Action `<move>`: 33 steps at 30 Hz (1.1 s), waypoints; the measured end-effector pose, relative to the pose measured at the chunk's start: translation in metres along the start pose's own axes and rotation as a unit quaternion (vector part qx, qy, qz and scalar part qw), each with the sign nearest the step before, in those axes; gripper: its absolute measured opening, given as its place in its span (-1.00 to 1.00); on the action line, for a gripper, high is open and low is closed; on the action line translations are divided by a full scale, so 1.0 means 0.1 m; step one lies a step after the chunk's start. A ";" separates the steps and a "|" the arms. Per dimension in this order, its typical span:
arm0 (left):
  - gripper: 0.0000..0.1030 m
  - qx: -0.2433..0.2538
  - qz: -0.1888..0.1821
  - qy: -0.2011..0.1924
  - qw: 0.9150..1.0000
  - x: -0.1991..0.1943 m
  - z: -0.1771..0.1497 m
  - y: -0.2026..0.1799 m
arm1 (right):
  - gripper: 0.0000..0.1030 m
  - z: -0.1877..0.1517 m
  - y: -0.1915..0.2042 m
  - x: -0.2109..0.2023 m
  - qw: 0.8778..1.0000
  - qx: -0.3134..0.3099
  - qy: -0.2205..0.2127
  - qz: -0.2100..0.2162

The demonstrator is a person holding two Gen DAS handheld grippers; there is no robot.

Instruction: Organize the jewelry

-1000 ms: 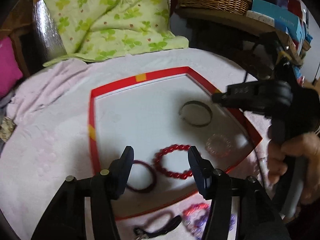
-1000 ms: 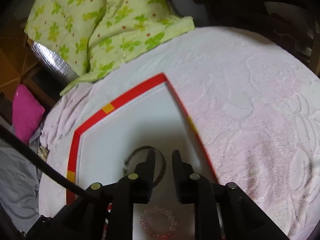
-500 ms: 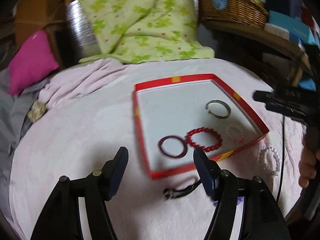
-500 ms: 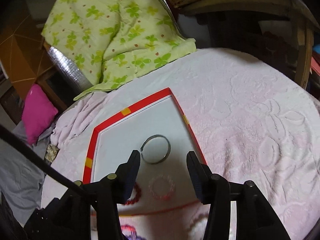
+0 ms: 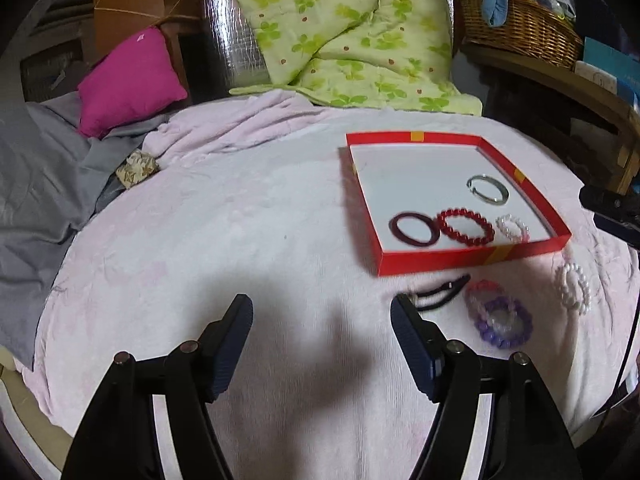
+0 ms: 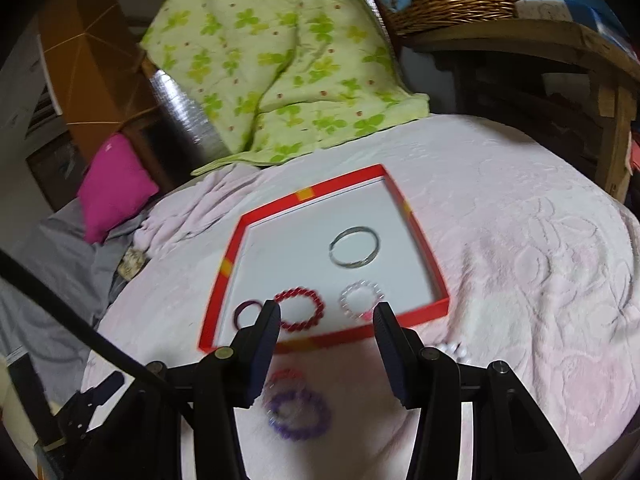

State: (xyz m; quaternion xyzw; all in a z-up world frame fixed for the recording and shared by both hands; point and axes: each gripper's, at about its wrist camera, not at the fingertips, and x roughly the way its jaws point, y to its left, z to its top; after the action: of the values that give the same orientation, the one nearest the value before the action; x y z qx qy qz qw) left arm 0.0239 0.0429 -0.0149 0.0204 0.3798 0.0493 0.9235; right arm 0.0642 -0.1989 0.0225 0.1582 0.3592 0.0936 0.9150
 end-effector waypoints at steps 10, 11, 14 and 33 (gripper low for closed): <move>0.40 0.020 -0.003 0.023 1.000 -0.09 -0.30 -0.17 | 0.00 -0.04 0.13 -0.04 1.000 -0.017 -0.018 0.013; 0.40 0.021 -0.005 0.025 0.999 -0.10 -0.32 -0.18 | 0.00 -0.03 0.14 -0.03 1.000 -0.016 -0.017 0.016; 0.40 0.031 -0.007 0.034 0.999 -0.11 -0.41 -0.23 | 0.00 -0.02 0.16 0.01 1.000 -0.013 -0.013 0.025; 0.40 0.001 -0.024 0.021 0.999 -0.12 -0.48 -0.02 | 0.00 0.17 -0.56 -0.04 0.993 0.072 0.005 0.095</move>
State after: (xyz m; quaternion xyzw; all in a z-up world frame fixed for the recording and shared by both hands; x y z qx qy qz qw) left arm -0.0180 0.0398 -0.0413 0.0115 0.3998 0.0275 0.9161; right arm 0.0759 -0.2563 0.0170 0.2571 0.3531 0.1550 0.8861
